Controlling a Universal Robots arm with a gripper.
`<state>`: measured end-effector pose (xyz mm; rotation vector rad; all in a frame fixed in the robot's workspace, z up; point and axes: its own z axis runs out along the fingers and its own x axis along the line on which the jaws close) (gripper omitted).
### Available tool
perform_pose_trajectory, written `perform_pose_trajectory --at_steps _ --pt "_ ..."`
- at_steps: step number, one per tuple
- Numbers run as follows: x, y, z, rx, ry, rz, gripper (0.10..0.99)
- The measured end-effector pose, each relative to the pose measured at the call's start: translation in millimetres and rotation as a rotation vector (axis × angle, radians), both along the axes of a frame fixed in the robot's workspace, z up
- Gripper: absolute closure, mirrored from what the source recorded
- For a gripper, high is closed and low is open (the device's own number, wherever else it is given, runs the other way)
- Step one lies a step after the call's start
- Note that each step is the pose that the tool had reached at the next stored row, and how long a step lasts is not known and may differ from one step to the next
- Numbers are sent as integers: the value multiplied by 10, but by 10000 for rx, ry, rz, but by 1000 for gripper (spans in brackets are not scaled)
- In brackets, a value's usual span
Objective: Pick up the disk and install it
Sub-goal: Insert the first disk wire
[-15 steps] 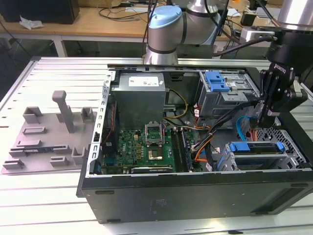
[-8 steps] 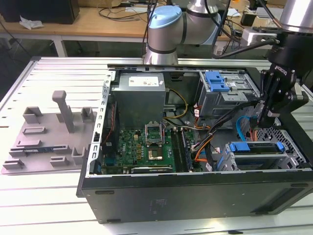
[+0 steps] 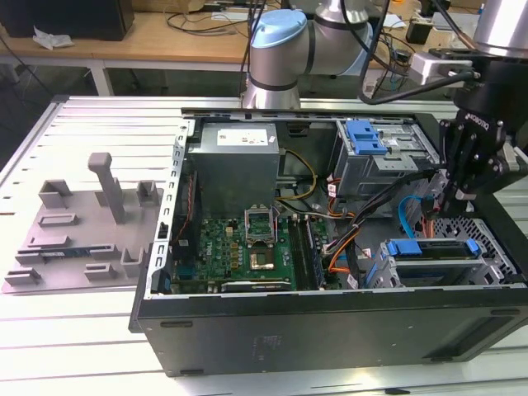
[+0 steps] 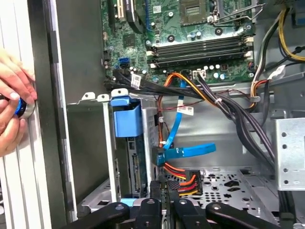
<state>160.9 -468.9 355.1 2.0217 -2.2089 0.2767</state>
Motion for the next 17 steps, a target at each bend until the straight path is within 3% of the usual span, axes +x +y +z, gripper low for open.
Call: perform_pose_trajectory --at_steps 2,6,17 --pt "0 -35 0 40 0 15 922" --pt "0 -133 0 276 0 103 922" --pt "-16 -255 0 789 0 378 922"
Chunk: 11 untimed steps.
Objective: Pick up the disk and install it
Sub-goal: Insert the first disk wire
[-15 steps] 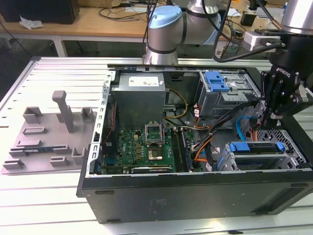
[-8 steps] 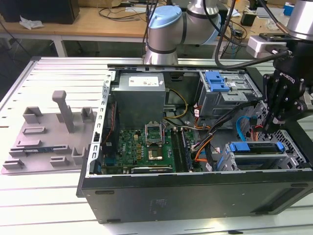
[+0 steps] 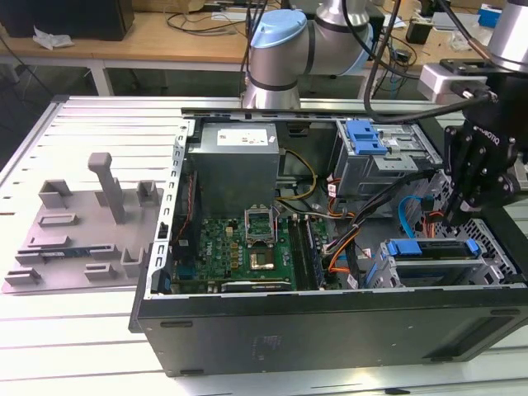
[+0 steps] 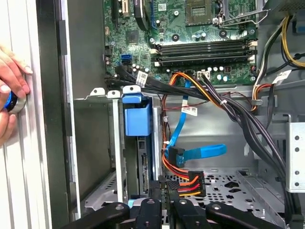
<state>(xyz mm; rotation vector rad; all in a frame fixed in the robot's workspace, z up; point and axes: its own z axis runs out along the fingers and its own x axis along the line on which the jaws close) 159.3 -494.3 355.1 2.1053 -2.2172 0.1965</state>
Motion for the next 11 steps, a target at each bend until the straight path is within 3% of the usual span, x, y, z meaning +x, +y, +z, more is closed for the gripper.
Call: perform_pose_trajectory --at_steps 4,7,9,11 --pt "-4 -123 0 257 0 9 922" --pt "-4 -218 0 527 0 10 922" --pt "-4 -232 0 638 1 15 922" --pt "-4 -232 0 638 0 16 922"
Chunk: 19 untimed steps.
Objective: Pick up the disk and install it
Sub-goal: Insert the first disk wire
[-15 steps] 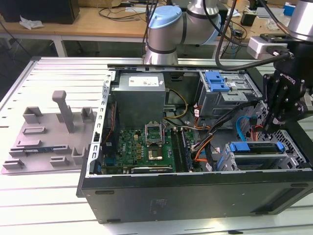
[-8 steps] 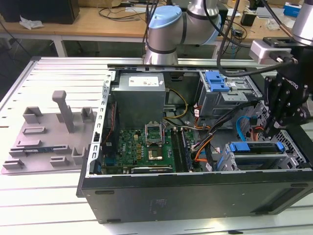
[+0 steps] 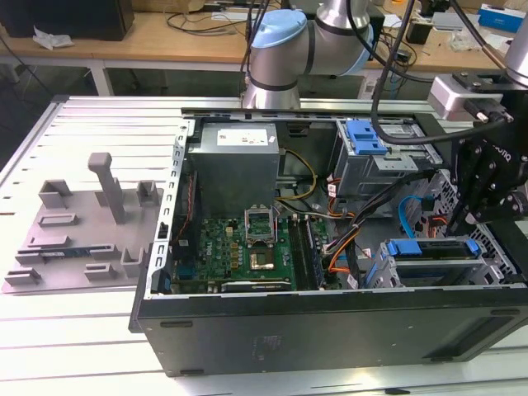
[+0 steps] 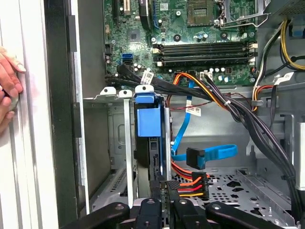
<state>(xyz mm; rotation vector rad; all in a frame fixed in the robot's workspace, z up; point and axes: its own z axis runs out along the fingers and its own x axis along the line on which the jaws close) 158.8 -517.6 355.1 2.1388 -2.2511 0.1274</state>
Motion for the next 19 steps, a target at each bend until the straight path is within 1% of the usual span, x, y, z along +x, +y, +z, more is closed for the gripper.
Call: perform_pose_trajectory --at_steps 2,8,19 --pt "0 -1 1 -2 -1 0 922" --pt "-1 -32 0 -1 0 0 922" --pt "-2 -27 -20 0 0 -105 922"
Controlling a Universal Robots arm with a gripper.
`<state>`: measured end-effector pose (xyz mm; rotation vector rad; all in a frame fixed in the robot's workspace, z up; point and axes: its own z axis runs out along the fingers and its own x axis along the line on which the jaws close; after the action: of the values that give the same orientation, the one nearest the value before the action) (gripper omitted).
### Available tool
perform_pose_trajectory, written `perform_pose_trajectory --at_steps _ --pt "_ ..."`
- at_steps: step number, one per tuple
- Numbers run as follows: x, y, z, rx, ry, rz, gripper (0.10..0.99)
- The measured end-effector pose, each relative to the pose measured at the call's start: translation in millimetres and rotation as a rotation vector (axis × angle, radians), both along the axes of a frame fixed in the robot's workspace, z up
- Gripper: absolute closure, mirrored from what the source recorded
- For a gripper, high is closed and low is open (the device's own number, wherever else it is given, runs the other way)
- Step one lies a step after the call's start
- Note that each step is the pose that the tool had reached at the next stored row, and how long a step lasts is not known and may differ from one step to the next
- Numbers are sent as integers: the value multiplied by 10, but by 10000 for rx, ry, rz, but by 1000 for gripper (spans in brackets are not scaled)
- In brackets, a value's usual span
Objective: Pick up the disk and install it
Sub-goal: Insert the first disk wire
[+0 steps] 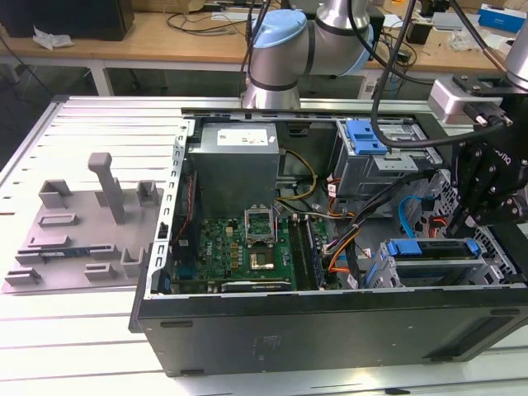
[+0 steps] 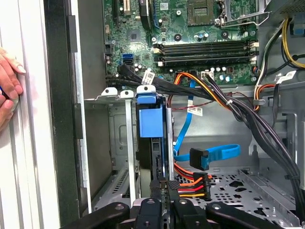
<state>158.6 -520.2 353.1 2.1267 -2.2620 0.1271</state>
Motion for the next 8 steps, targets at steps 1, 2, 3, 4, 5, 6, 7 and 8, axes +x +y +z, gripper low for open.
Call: perform_pose_trajectory --at_steps 1,2,3,4,5,6,7,8 --pt "0 -1 -1 0 0 0 922" --pt "0 -1 -3 0 0 0 922" --pt "0 -2 -3 0 0 0 922" --pt "0 -2 -4 0 0 0 922" --pt "0 -2 -5 0 0 0 922" --pt "0 -2 -5 0 0 0 922" --pt "0 -2 -5 0 0 0 922" --pt "0 -2 -5 0 0 0 922"
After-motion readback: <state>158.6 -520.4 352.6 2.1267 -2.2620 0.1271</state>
